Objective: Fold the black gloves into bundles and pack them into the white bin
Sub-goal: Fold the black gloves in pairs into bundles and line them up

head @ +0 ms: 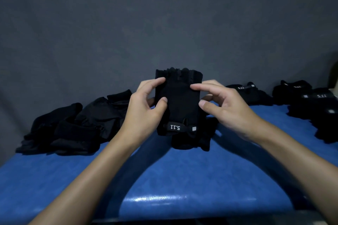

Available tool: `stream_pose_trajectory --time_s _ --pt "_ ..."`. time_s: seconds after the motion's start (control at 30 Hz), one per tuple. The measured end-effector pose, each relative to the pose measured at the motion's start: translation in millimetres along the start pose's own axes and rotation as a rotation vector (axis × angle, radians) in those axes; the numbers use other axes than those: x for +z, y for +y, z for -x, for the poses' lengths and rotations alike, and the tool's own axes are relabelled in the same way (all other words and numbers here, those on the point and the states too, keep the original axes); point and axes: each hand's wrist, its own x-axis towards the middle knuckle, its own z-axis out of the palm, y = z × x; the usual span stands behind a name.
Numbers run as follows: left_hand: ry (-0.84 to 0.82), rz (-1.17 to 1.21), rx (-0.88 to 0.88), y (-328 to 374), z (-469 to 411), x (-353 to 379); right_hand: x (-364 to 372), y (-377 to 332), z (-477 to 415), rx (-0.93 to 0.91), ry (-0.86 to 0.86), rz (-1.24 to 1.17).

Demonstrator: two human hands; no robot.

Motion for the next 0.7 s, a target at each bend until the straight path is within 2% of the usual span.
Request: stream_pose_trajectory --time_s 0.17,0.33,0.4,0.6,0.7 --pt "-0.063 -0.058 -0.041 -0.4 -1.5 8.8 -3.4 5.3 2.3 0.112 0.072 -0.026" --pt "-0.093 0.044 -0.272 -13.9 -6.4 23.7 -5.2 21.9 2.1 0.341 0.1 -0.081" --pt "-0.129 0.011 -0.351 -21.3 -5.0 27.5 -4.7 28.0 1.7 0.407 0.083 -0.044" --pt "-0.228 -0.135 -0.363 -26.1 0.4 29.2 -1.7 38.4 -1.6 0.436 0.059 0.089" --pt "-0.273 -0.29 -0.305 -29.1 3.1 28.6 -4.1 42.6 -3.0 0.421 0.082 0.175"
